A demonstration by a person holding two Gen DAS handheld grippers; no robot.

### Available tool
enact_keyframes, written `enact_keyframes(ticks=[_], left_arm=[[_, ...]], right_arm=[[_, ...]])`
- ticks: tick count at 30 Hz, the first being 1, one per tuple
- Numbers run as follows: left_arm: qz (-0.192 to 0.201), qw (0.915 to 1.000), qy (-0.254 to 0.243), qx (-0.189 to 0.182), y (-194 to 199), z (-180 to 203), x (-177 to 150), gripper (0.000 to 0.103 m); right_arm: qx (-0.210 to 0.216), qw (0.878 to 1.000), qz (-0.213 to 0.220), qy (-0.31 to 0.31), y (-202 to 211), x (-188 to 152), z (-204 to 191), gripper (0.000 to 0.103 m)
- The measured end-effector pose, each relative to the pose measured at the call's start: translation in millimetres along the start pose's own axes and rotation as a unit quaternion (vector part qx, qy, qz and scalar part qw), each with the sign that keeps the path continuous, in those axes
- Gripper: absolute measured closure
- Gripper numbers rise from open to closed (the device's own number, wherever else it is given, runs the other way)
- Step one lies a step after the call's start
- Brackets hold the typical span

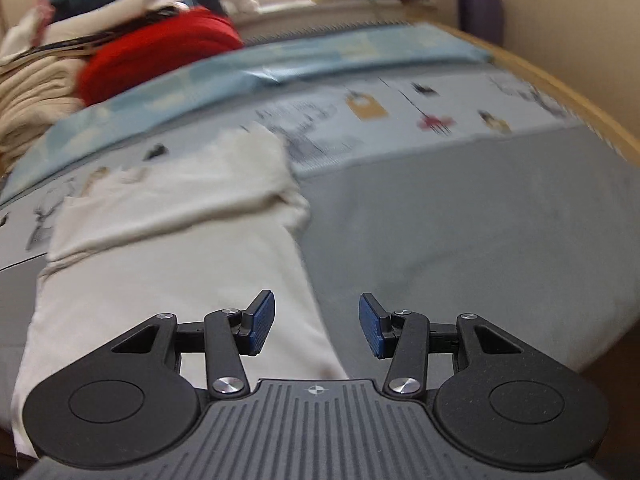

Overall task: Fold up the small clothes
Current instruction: 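Release the shirt and raise both grippers above the folded shirt, then pinch the shirt hem with the left gripper while the right gripper pinches beside it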

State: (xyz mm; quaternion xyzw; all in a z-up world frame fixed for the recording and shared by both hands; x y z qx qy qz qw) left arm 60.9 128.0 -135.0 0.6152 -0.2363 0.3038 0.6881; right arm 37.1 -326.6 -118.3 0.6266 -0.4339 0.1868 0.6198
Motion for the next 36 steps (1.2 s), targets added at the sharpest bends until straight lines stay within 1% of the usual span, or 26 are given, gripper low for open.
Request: enact_keyframes(ticks=[1, 4, 5, 6, 10, 15, 19, 21, 24, 26, 27, 30, 31, 32, 33, 34, 35, 36], left_arm=[[-0.012, 0.9999, 0.001, 0.004, -4.1, -5.9, -6.9, 0.076], [-0.066, 0.9978, 0.011, 0.007, -17.2, -18.5, -34.3, 0.076], [-0.078, 0.9968, 0.014, 0.010, -20.0, -20.8, -41.3, 0.076], [-0.081, 0.9965, 0.014, 0.012, -20.0, -21.2, -45.2, 0.076], [-0.084, 0.9962, 0.011, 0.022, -22.8, -21.6, -48.3, 0.076], [-0.092, 0.9949, 0.007, 0.039, -27.7, -21.8, -49.5, 0.076], [-0.108, 0.9924, -0.005, 0.059, -32.6, -24.9, -56.2, 0.076], [-0.113, 0.9919, -0.007, 0.058, -35.1, -24.8, -57.9, 0.076], [-0.113, 0.9918, -0.011, 0.059, -37.9, -24.6, -59.0, 0.076], [-0.112, 0.9918, -0.016, 0.060, -39.3, -23.3, -59.5, 0.077], [-0.111, 0.9918, -0.018, 0.059, -39.9, -22.4, -59.8, 0.080], [-0.110, 0.9923, -0.026, 0.051, -39.8, -16.8, -60.1, 0.093], [-0.109, 0.9924, -0.029, 0.049, -39.6, -15.5, -59.7, 0.096], [-0.107, 0.9926, -0.032, 0.048, -38.7, -14.3, -59.1, 0.097], [-0.105, 0.9928, -0.034, 0.047, -37.3, -13.6, -58.4, 0.097], [-0.102, 0.9931, -0.036, 0.045, -35.8, -13.0, -57.3, 0.097], [-0.098, 0.9936, -0.036, 0.042, -34.0, -12.6, -55.9, 0.097], [-0.097, 0.9940, -0.034, 0.039, -32.7, -12.9, -55.0, 0.097]], right_arm=[[-0.006, 1.000, -0.008, -0.011, -2.6, -3.0, 5.8, 0.054], [-0.008, 0.999, -0.025, -0.029, -6.6, -12.7, 15.4, 0.054], [-0.008, 0.999, -0.035, -0.028, -8.2, -18.3, 17.4, 0.054], [-0.008, 0.998, -0.050, -0.026, -10.8, -25.0, 18.2, 0.054], [-0.011, 0.994, -0.102, -0.022, -18.3, -49.7, 21.3, 0.054], [-0.017, 0.991, -0.132, -0.033, -25.7, -62.5, 26.6, 0.054], [-0.022, 0.987, -0.160, -0.017, -32.0, -75.6, 26.0, 0.054], [-0.022, 0.986, -0.167, -0.005, -33.5, -80.0, 24.4, 0.054], [-0.021, 0.986, -0.166, 0.024, -33.5, -82.0, 17.8, 0.052], [-0.023, 0.985, -0.165, 0.033, -33.7, -82.8, 16.5, 0.052], [-0.022, 0.985, -0.165, 0.036, -33.6, -82.8, 15.5, 0.052], [-0.021, 0.985, -0.164, 0.048, -33.3, -84.3, 12.4, 0.052], [-0.020, 0.985, -0.162, 0.054, -32.7, -83.7, 11.8, 0.054], [-0.017, 0.985, -0.160, 0.059, -32.2, -84.3, 9.7, 0.060], [-0.011, 0.985, -0.157, 0.064, -31.8, -84.2, 6.5, 0.073], [-0.003, 0.986, -0.154, 0.067, -31.1, -84.1, 2.8, 0.091], [0.005, 0.986, -0.152, 0.067, -30.8, -83.7, -0.7, 0.097], [0.010, 0.986, -0.151, 0.066, -29.9, -83.4, -3.4, 0.097]])
Point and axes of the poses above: each gripper's, at about its wrist camera, not at the fingertips, and y roughly against the way its jaws point, z to its right, x to its top, the point moved 9 cm from there along -y, roughly the way its jaws point, and after that the axes turned 11 degrees about z, right-handed, at the moved point
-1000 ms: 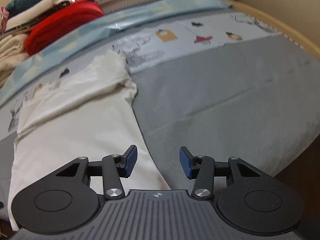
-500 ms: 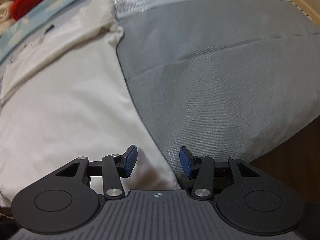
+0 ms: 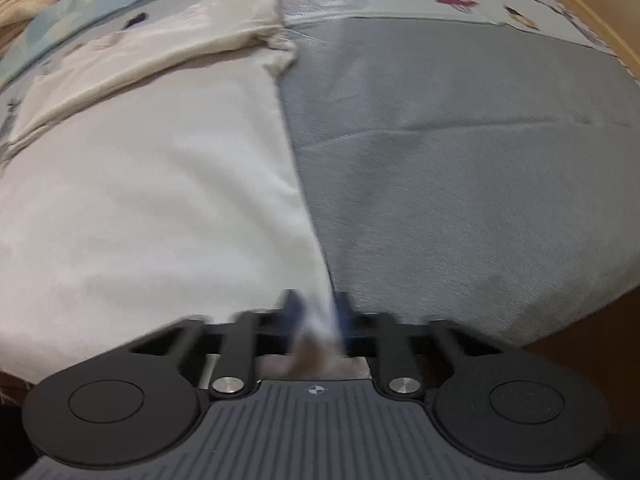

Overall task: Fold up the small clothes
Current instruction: 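Pinch the shirt hem with the left gripper while the right gripper pinches beside it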

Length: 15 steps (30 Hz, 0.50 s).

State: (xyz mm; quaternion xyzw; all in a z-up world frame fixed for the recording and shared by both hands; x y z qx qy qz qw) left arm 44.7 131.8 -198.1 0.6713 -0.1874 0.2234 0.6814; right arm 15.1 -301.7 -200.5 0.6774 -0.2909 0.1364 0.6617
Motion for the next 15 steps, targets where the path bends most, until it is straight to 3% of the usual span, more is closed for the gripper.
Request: enact_keyframes(ticks=[5, 6, 11, 15], left_arm=[[-0.022, 0.9997, -0.007, -0.008, -6.0, -0.4, -7.2, 0.094], [-0.022, 0.9997, -0.013, -0.006, -7.0, 0.5, -7.9, 0.094], [-0.022, 0.9996, -0.017, -0.004, -8.8, 2.5, -6.4, 0.095], [-0.007, 0.9998, -0.016, -0.009, -2.9, 3.0, -2.4, 0.097]], right_arm=[[-0.009, 1.000, -0.005, -0.005, -0.3, -0.9, 2.0, 0.095], [-0.011, 1.000, -0.011, -0.004, -1.5, -2.6, 3.0, 0.090], [-0.011, 1.000, -0.011, 0.027, -0.7, -4.3, -3.1, 0.088], [0.007, 1.000, 0.002, 0.030, 4.4, -0.4, -7.9, 0.097]])
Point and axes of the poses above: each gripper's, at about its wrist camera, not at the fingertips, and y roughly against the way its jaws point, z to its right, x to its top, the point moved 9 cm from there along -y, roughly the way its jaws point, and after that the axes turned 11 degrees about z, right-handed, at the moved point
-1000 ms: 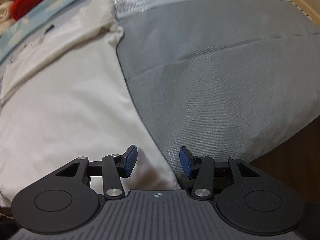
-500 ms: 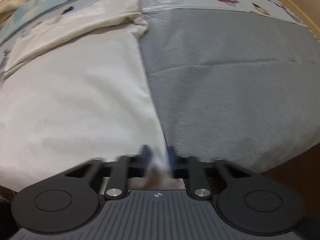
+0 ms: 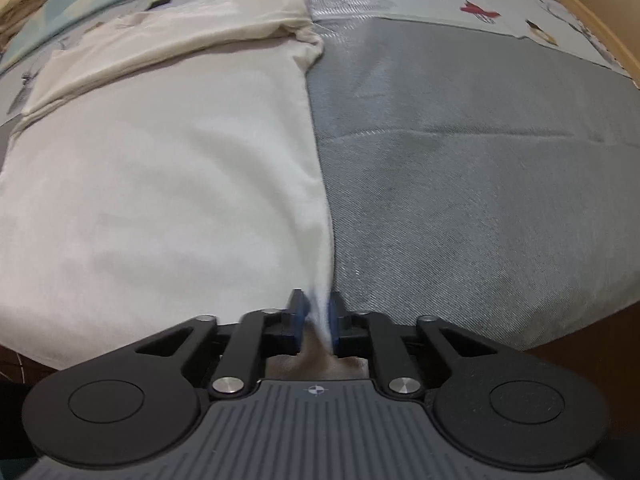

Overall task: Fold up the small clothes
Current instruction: 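Pinch the shirt hem with the left gripper while the right gripper pinches beside it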

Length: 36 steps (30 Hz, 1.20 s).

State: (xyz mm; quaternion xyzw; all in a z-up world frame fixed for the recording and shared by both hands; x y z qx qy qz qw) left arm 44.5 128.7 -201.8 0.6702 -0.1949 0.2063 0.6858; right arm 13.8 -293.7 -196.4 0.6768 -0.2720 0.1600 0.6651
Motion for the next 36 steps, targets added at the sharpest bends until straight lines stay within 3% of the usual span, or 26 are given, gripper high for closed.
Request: enact_keyframes(ticks=[4, 8, 10, 16, 18, 28, 36], left_arm=[[0.005, 0.9999, 0.009, -0.007, 3.9, -0.5, 2.4, 0.096], [-0.018, 0.9998, 0.001, 0.003, -3.3, -1.0, -4.9, 0.095], [-0.018, 0.9998, -0.009, 0.007, -3.1, 0.5, -6.0, 0.095], [-0.017, 0.9996, -0.017, 0.011, -2.7, 1.9, -6.7, 0.095], [-0.014, 0.9997, -0.018, 0.010, -1.9, 2.4, -5.9, 0.097], [0.035, 0.9991, -0.018, -0.013, 20.7, 11.1, 10.0, 0.098], [0.081, 0.9951, -0.022, -0.051, 69.1, 8.1, 47.2, 0.099]], right_arm=[[0.002, 1.000, 0.018, -0.014, 4.8, 7.7, 1.4, 0.097], [-0.010, 1.000, -0.020, -0.019, -5.2, -4.3, 5.4, 0.090], [-0.011, 1.000, -0.018, 0.001, -4.8, -4.8, 1.7, 0.089], [-0.007, 1.000, -0.017, 0.001, -5.4, -6.1, 3.4, 0.089], [-0.005, 1.000, -0.011, 0.000, -4.3, -5.4, 3.8, 0.094], [0.022, 0.997, 0.077, -0.009, 25.1, 25.3, -3.3, 0.097], [0.068, 0.987, 0.142, -0.025, 77.9, 74.5, -1.9, 0.098]])
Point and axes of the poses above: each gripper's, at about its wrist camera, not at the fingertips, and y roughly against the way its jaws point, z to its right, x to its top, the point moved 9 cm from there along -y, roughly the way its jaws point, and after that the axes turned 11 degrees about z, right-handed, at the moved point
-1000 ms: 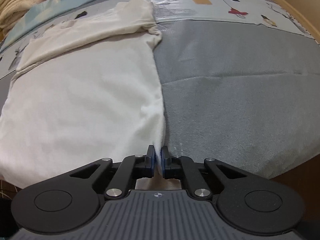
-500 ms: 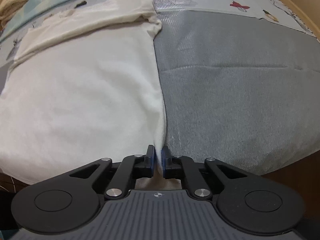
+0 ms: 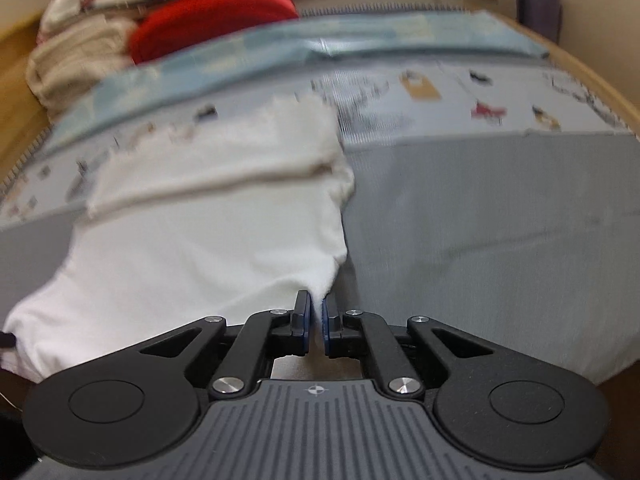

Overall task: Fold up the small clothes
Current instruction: 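Pinch the shirt hem with the left gripper while the right gripper pinches beside it, then lift the hem with both grippers and fold it over the collar end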

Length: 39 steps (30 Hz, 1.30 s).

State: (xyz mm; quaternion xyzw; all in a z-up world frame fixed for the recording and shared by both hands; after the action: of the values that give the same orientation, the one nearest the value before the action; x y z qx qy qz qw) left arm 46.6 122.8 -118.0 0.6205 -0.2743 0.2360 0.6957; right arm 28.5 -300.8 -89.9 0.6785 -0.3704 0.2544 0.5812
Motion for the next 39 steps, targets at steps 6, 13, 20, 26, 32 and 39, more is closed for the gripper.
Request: enact_keyframes(ticks=[6, 13, 20, 26, 32, 39], left_arm=[[0.042, 0.9981, -0.027, -0.037, 62.5, 3.6, 20.4, 0.102], [0.062, 0.9934, -0.021, -0.094, 139.6, -4.7, 12.9, 0.102], [0.065, 0.9902, -0.004, -0.124, 135.7, -8.7, 26.2, 0.102], [0.041, 0.9967, 0.012, -0.069, 9.0, -17.8, 85.0, 0.102], [0.048, 0.9951, 0.084, -0.024, -83.0, -52.8, 119.5, 0.100], [-0.026, 0.9973, 0.063, -0.026, -118.8, -49.1, 98.6, 0.086]], right_arm=[[0.041, 0.998, 0.042, -0.023, 50.6, 33.4, 7.6, 0.101], [0.084, 0.993, 0.069, -0.043, 131.4, 34.2, 21.6, 0.102], [0.087, 0.991, 0.056, -0.087, 132.4, 34.8, 38.5, 0.102], [0.049, 0.997, 0.026, -0.060, 19.6, 69.6, 43.6, 0.102], [-0.052, 0.994, 0.046, -0.086, -84.7, 98.0, 77.5, 0.098], [-0.043, 0.991, -0.035, -0.118, -119.7, 51.3, 93.2, 0.092]])
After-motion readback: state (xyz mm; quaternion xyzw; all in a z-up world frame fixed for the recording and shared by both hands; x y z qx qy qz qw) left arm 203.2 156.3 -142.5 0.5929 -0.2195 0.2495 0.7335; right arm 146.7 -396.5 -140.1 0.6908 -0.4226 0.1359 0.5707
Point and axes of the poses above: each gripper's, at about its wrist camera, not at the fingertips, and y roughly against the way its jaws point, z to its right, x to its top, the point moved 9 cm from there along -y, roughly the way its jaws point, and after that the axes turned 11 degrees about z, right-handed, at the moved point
